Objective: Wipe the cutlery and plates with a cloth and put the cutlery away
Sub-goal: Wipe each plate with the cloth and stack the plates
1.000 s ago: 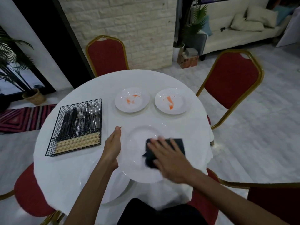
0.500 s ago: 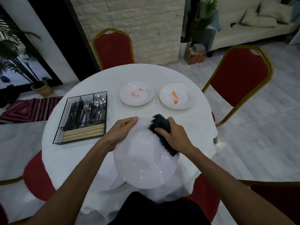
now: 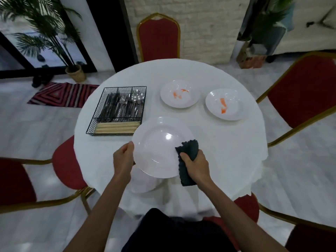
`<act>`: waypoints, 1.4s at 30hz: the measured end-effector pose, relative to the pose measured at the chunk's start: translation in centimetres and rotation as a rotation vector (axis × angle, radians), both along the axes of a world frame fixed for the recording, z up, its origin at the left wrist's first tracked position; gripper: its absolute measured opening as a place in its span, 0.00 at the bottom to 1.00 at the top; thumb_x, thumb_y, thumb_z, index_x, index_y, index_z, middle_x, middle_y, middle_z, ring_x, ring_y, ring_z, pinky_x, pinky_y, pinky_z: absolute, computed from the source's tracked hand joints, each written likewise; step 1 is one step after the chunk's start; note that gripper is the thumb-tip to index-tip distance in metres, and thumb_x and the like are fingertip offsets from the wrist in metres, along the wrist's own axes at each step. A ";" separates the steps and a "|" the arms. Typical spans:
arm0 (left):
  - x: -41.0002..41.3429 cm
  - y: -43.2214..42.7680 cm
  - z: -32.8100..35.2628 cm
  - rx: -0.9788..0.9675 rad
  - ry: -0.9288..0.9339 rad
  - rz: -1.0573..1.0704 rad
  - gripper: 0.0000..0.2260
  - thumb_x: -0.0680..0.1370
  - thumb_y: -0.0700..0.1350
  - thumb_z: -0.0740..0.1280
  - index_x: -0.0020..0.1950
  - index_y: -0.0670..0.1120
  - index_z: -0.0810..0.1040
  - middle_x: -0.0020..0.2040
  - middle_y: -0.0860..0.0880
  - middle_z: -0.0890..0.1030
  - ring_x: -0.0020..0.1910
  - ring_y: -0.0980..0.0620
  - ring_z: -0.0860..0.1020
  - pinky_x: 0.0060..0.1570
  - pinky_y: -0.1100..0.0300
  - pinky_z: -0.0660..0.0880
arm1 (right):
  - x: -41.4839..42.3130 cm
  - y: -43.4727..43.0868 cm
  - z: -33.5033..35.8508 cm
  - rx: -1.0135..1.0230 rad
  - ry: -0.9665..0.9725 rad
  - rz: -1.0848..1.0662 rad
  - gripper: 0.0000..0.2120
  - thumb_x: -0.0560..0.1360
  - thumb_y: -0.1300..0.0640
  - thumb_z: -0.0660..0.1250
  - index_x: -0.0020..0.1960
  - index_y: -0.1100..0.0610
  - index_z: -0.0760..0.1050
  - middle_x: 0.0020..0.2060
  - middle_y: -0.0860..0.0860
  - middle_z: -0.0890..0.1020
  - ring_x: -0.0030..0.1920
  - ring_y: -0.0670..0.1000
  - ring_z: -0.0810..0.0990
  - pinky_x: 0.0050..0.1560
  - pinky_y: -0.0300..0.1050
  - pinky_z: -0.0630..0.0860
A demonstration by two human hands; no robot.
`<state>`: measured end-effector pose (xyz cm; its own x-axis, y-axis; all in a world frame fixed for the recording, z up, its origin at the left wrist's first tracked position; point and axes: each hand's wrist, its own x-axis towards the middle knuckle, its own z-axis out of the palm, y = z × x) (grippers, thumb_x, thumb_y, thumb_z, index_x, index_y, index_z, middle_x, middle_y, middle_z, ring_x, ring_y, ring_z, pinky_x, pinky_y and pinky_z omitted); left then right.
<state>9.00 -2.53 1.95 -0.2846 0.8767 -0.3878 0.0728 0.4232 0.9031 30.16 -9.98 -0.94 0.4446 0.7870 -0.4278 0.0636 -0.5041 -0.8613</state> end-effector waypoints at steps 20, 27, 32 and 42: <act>-13.1 0.3 -7.5 -0.129 0.586 -0.311 0.10 0.72 0.49 0.76 0.42 0.44 0.79 0.37 0.50 0.82 0.42 0.48 0.80 0.38 0.62 0.67 | -5.9 3.7 -2.6 -0.370 -0.818 0.687 0.20 0.81 0.40 0.59 0.58 0.57 0.74 0.52 0.53 0.82 0.52 0.55 0.81 0.48 0.48 0.75; -12.7 1.8 -7.6 -0.029 0.620 -0.385 0.08 0.74 0.46 0.73 0.48 0.44 0.80 0.43 0.49 0.81 0.46 0.49 0.79 0.46 0.60 0.68 | -6.5 3.4 -1.8 -0.351 -0.861 0.491 0.15 0.81 0.44 0.60 0.51 0.56 0.71 0.44 0.52 0.81 0.40 0.54 0.78 0.40 0.46 0.74; -10.5 3.7 -7.1 0.040 0.660 -0.448 0.08 0.74 0.46 0.72 0.51 0.45 0.80 0.48 0.45 0.80 0.48 0.48 0.77 0.45 0.60 0.68 | -7.5 4.1 -1.1 -0.350 -0.856 0.437 0.14 0.79 0.45 0.62 0.51 0.56 0.71 0.43 0.52 0.81 0.41 0.55 0.80 0.40 0.46 0.75; -2.2 6.5 -5.2 0.053 0.503 -0.611 0.05 0.77 0.42 0.69 0.51 0.44 0.82 0.46 0.50 0.82 0.45 0.53 0.78 0.46 0.63 0.70 | -5.5 6.4 -0.9 -0.174 -0.366 0.051 0.20 0.77 0.42 0.65 0.55 0.57 0.65 0.44 0.53 0.82 0.42 0.56 0.83 0.46 0.54 0.81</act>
<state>6.84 3.93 -3.22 0.1228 0.9478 -0.2941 0.6832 0.1342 0.7178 24.62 -3.55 -1.88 0.5545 0.7419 -0.3770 0.3792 -0.6285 -0.6791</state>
